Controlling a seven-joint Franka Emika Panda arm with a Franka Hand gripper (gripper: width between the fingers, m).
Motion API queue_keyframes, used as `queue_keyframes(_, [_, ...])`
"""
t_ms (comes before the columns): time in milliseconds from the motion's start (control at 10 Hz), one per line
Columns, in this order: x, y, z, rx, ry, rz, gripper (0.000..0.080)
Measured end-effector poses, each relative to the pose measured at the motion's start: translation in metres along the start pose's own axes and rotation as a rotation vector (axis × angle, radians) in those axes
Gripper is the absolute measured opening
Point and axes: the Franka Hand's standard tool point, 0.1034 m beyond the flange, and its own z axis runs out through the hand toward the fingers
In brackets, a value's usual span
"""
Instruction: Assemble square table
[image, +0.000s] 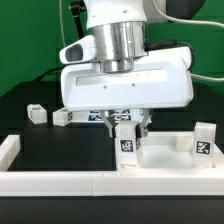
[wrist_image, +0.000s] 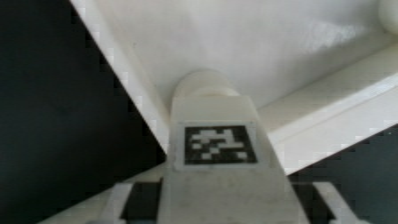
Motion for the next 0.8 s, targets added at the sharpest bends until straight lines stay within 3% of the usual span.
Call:
queue_keyframes(300, [0.0005,0.0017,-0.0001,0.001,0.0,0.211,0.029])
queue_keyframes(500, [-0.0001,0.0029,0.0001,0.012,-0.005,0.574,0.0291])
queue_keyframes(800, [-0.005,-0.0052,0.0035,0.003,-0.076,1.029,0.0292])
